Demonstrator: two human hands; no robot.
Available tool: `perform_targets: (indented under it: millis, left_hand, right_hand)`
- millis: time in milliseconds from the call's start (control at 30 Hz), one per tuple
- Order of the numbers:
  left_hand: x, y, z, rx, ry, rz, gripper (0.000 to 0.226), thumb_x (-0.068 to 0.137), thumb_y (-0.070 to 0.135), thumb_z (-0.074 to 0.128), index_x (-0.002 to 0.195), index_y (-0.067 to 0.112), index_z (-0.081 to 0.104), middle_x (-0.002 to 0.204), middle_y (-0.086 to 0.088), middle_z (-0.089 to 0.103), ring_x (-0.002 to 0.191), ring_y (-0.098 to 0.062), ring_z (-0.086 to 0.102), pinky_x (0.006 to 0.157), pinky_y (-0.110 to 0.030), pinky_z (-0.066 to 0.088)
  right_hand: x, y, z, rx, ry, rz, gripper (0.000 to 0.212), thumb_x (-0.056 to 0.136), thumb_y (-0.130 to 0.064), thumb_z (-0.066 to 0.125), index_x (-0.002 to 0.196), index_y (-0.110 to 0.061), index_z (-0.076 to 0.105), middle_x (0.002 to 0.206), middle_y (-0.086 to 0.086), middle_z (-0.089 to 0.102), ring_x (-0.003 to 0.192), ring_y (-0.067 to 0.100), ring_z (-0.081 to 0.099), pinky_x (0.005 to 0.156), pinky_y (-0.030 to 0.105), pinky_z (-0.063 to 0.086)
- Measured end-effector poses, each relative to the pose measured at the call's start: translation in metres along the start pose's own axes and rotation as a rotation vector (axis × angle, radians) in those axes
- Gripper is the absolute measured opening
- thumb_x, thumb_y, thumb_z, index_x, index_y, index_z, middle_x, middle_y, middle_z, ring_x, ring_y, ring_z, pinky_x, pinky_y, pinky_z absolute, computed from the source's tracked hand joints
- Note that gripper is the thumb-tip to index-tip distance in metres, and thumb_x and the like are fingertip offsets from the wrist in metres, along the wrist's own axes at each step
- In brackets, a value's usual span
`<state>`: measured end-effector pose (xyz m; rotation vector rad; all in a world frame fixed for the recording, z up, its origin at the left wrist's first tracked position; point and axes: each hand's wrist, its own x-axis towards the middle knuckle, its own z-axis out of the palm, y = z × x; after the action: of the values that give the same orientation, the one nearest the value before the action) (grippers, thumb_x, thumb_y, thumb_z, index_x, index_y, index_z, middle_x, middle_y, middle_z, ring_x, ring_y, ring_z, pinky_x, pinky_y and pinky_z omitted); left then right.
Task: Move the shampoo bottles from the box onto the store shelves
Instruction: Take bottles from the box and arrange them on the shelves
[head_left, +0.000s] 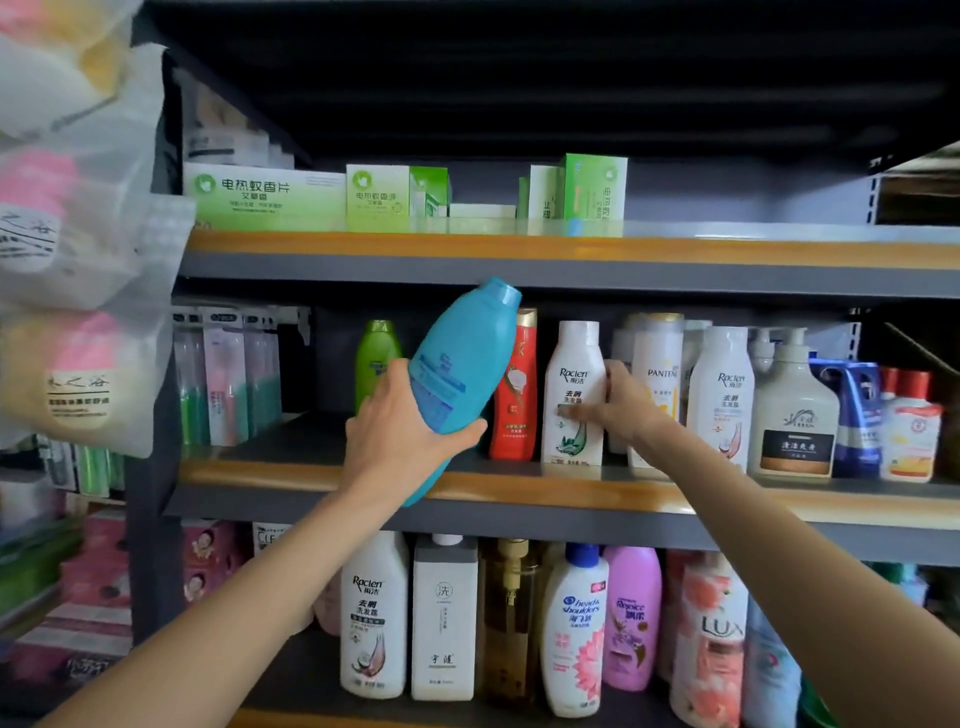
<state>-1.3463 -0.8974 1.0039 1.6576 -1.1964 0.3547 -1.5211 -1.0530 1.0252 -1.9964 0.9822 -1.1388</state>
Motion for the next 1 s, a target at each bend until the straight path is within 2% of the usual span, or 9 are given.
perform_targets:
  millis: [133, 200, 300, 400, 467, 633, 733, 867, 1000]
  left_hand:
    - [0.005, -0.003, -0.003, 0.408, -0.008, 0.165, 0.077, 0.06, 0.061, 0.07, 0.115, 0.019, 0.037, 0.114, 0.001, 0.052, 0.104, -0.027, 0.051, 0.083, -0.037, 0.038]
    - [0.011, -0.002, -0.003, 0.505, -0.028, 0.186, 0.079, 0.061, 0.063, 0.068, 0.119, 0.02, 0.036, 0.116, 0.001, 0.05, 0.107, -0.027, 0.049, 0.083, -0.037, 0.036]
    - [0.022, 0.003, 0.0, 0.529, -0.053, 0.164, 0.078, 0.061, 0.061, 0.07, 0.119, 0.021, 0.037, 0.115, 0.002, 0.05, 0.108, -0.026, 0.048, 0.084, -0.038, 0.035]
    - [0.032, 0.0, -0.005, 0.144, -0.184, 0.156, 0.074, 0.056, 0.047, 0.08, 0.114, 0.02, 0.043, 0.104, 0.006, 0.056, 0.099, -0.02, 0.054, 0.076, -0.03, 0.042]
    - [0.035, -0.004, -0.02, -0.222, -0.459, 0.147, 0.069, 0.057, 0.03, 0.086, 0.114, 0.019, 0.048, 0.097, 0.01, 0.062, 0.09, -0.012, 0.06, 0.069, -0.015, 0.047]
    - [0.029, -0.01, -0.05, -0.544, -0.922, 0.066, 0.061, 0.053, 0.036, 0.073, 0.111, 0.03, 0.057, 0.093, 0.013, 0.07, 0.088, -0.005, 0.065, 0.073, -0.02, 0.051]
    - [0.035, -0.006, -0.053, -0.454, -0.792, 0.12, 0.051, 0.062, 0.025, 0.078, 0.109, 0.029, 0.058, 0.097, 0.01, 0.07, 0.092, -0.007, 0.064, 0.08, -0.022, 0.052]
    - [0.051, -0.008, -0.047, -0.132, -0.456, 0.309, 0.059, 0.077, 0.019, 0.075, 0.131, 0.022, 0.051, 0.124, 0.009, 0.06, 0.109, -0.008, 0.056, 0.094, -0.024, 0.044]
    - [0.052, -0.018, -0.027, -0.005, -0.322, 0.275, 0.053, 0.083, 0.024, 0.068, 0.133, 0.021, 0.051, 0.13, 0.004, 0.057, 0.116, -0.015, 0.052, 0.098, -0.033, 0.043]
  right_hand:
    - [-0.04, -0.016, 0.006, -0.145, 0.331, -0.306, 0.052, 0.082, -0.023, 0.07, 0.125, -0.006, 0.045, 0.119, 0.008, 0.051, 0.108, 0.022, 0.054, 0.087, 0.028, 0.043]
    - [-0.061, -0.032, 0.017, -0.026, 0.072, -0.312, 0.051, 0.082, -0.028, 0.069, 0.124, -0.013, 0.045, 0.11, -0.001, 0.055, 0.097, 0.015, 0.058, 0.081, 0.028, 0.051]
    - [-0.067, -0.056, 0.037, 0.378, -0.313, -0.083, 0.051, 0.085, -0.019, 0.067, 0.127, -0.011, 0.039, 0.106, 0.003, 0.058, 0.075, 0.015, 0.064, 0.065, 0.027, 0.057]
    - [-0.056, -0.069, 0.05, 0.567, -0.308, -0.079, 0.046, 0.085, -0.014, 0.066, 0.124, -0.007, 0.043, 0.095, 0.008, 0.063, 0.057, 0.016, 0.06, 0.047, 0.022, 0.051]
    - [-0.053, -0.069, 0.053, 0.527, -0.376, -0.172, 0.043, 0.083, -0.017, 0.07, 0.118, -0.007, 0.048, 0.085, 0.004, 0.062, 0.053, 0.01, 0.054, 0.042, 0.019, 0.042]
    - [-0.061, -0.072, 0.062, 0.541, -0.413, -0.28, 0.068, 0.063, -0.02, 0.079, 0.122, -0.009, 0.046, 0.091, 0.004, 0.06, 0.049, 0.004, 0.051, 0.038, 0.019, 0.037]
    - [-0.066, -0.085, 0.075, 0.533, -0.151, -0.351, 0.06, 0.068, -0.008, 0.082, 0.114, -0.013, 0.045, 0.091, 0.0, 0.06, 0.066, 0.002, 0.063, 0.053, 0.022, 0.053]
    - [-0.059, -0.087, 0.094, 0.405, 0.327, -0.441, 0.067, 0.056, -0.03, 0.088, 0.099, -0.035, 0.036, 0.097, -0.009, 0.057, 0.091, 0.005, 0.059, 0.077, 0.024, 0.05]
    - [-0.052, -0.083, 0.111, 0.339, 0.459, -0.287, 0.072, 0.06, -0.038, 0.084, 0.11, -0.027, 0.034, 0.101, -0.012, 0.052, 0.092, 0.007, 0.054, 0.08, 0.025, 0.044]
